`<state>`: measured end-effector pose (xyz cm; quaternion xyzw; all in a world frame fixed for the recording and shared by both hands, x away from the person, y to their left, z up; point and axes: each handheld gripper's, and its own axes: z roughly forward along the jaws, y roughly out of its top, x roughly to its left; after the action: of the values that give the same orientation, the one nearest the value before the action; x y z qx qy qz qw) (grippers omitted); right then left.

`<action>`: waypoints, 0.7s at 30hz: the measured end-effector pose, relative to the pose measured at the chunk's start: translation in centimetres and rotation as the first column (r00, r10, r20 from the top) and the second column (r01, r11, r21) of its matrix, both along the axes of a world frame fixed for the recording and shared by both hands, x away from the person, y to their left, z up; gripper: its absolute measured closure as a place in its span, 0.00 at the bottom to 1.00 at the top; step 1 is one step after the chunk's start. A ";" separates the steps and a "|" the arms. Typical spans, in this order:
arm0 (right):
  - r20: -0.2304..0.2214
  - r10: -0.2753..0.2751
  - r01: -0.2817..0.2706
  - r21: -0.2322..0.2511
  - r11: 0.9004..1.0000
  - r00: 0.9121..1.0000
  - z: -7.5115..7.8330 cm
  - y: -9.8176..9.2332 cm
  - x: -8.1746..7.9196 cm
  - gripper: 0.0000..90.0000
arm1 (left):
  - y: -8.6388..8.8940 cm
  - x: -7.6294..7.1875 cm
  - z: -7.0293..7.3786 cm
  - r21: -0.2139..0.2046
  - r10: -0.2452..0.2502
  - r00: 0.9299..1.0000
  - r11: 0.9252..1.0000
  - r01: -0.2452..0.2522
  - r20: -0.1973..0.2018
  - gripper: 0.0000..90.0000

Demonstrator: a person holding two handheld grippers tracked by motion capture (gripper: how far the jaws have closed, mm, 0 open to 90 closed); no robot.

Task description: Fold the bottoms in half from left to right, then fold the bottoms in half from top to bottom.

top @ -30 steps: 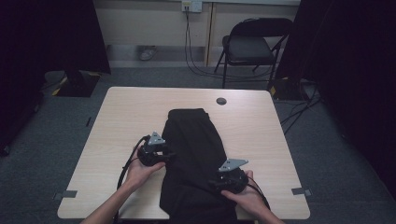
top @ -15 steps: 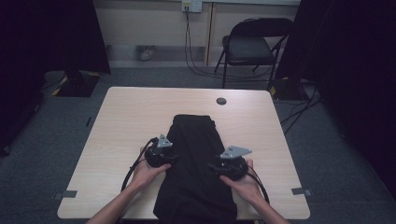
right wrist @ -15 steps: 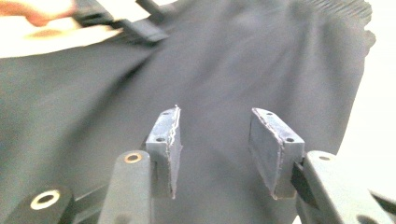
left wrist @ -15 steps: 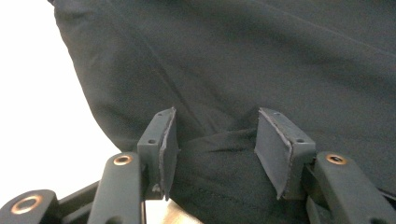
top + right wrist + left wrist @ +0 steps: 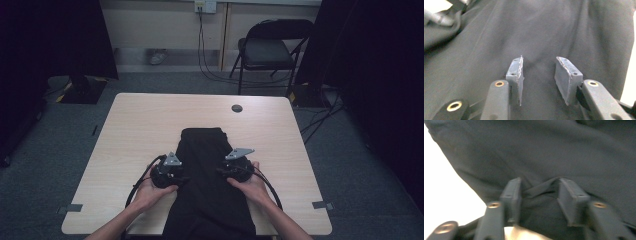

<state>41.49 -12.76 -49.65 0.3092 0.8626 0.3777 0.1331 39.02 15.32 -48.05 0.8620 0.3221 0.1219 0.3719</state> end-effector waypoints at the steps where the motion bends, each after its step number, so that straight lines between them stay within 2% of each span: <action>1: -0.003 0.016 -0.016 0.002 1.000 1.000 0.0 0.0 -0.5 0.65 | 0.1 0.1 0.4 -0.020 0.027 0.999 0.999 -0.027 0.017 0.61; 3: -0.006 0.045 -0.045 0.018 0.999 0.999 -0.1 -0.1 -1.3 0.65 | 0.6 0.8 0.9 -0.046 0.041 0.999 0.998 -0.039 0.031 0.59; 5: -0.003 0.066 -0.066 0.016 0.998 0.998 -0.1 0.0 -2.1 0.65 | 0.8 1.5 0.8 -0.035 0.058 0.996 0.998 -0.056 0.066 0.57; 6: -0.004 0.085 -0.085 0.011 0.996 0.996 -0.1 0.2 -2.5 0.65 | 0.9 1.9 0.6 -0.035 0.057 0.996 0.998 -0.055 0.061 0.55; 8: -0.008 0.109 -0.109 0.008 0.994 0.994 0.0 0.2 -3.3 0.65 | 0.6 2.3 -0.3 -0.007 0.060 0.998 0.998 -0.059 0.032 0.55; 10: -0.020 0.123 -0.123 -0.004 0.992 0.992 0.2 0.2 -3.8 0.65 | -0.1 2.3 -1.0 0.052 0.035 0.999 0.998 -0.036 0.016 0.56; 11: -0.022 0.132 -0.132 -0.017 0.991 0.991 0.3 0.2 -3.9 0.62 | -0.3 2.1 -1.1 0.055 0.035 0.999 0.998 -0.036 0.031 0.57; 12: -0.025 0.133 -0.133 -0.019 0.991 0.991 0.4 0.2 -3.9 0.57 | -0.5 2.0 -1.1 0.058 0.037 0.999 0.998 -0.038 0.030 0.59; 13: -0.021 0.125 -0.125 -0.008 0.992 0.992 0.5 0.1 -3.8 0.55 | -0.6 1.9 -1.0 0.064 0.037 0.999 0.997 -0.039 0.026 0.61; 15: 0.009 0.087 -0.088 0.021 0.996 0.996 1.2 -0.1 -3.1 0.52 | -0.5 1.9 -1.0 0.050 0.036 0.999 0.998 -0.036 -0.001 0.62; 17: 0.025 0.036 -0.037 0.056 0.998 0.999 2.1 -0.5 -2.0 0.52 | -0.3 1.6 -1.1 0.041 0.037 0.999 0.998 -0.037 0.003 0.62; 19: 0.051 -0.022 0.018 0.077 0.997 0.998 2.8 -0.9 -0.8 0.53 | -0.3 1.2 -1.1 0.048 0.037 0.999 0.998 -0.037 0.000 0.62; 21: 0.054 -0.069 0.065 0.086 0.994 0.996 3.2 -1.1 0.5 0.53 | -0.3 0.8 -0.9 0.056 0.030 1.000 0.998 -0.029 -0.009 0.62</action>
<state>41.97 -13.87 -46.46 0.3324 0.8308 0.4178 0.1572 39.84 15.01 -49.00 0.8677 0.3332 0.1320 0.3444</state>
